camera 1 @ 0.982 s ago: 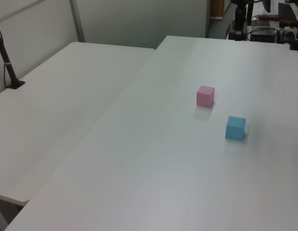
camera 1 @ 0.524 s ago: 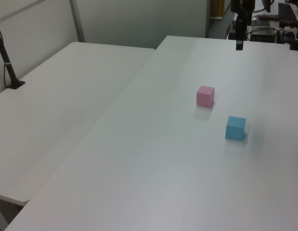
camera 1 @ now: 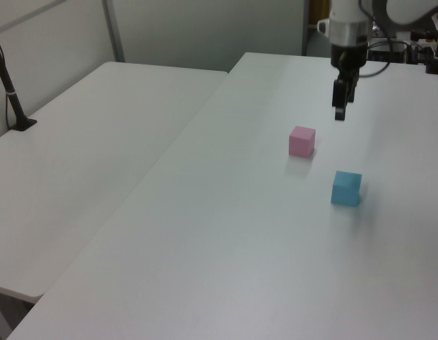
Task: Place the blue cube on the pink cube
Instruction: 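Move the gripper down over the light-blue cube and close on it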
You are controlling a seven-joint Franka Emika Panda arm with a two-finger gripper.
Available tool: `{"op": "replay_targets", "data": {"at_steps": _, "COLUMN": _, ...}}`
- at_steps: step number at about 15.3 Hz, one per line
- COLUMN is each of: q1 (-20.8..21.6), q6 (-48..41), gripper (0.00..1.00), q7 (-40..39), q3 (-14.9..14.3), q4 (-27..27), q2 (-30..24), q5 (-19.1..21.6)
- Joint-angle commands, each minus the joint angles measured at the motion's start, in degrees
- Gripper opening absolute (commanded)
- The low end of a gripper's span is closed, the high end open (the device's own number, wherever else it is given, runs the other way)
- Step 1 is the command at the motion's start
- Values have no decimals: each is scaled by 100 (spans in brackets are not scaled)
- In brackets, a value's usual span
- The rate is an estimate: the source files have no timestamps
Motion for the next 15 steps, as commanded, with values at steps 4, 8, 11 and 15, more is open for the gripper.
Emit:
{"op": "replay_targets", "data": {"at_steps": 4, "q1": 52, "q6": 367, "gripper": 98, "q7": 269, "q3": 479, "q4": -698, "q2": 24, "q5": 111}}
{"op": "replay_targets", "data": {"at_steps": 8, "q1": 219, "q6": 814, "gripper": 98, "q7": 313, "q3": 506, "q4": -979, "q2": 306, "q5": 103}}
{"op": "replay_targets", "data": {"at_steps": 11, "q1": 254, "q6": 1219, "gripper": 98, "q7": 339, "q3": 506, "q4": -1199, "q2": 507, "q5": 85}}
{"op": "replay_targets", "data": {"at_steps": 15, "q1": 254, "q6": 1308, "gripper": 98, "q7": 348, "q3": 506, "q4": -1217, "q2": 736, "q5": 24}}
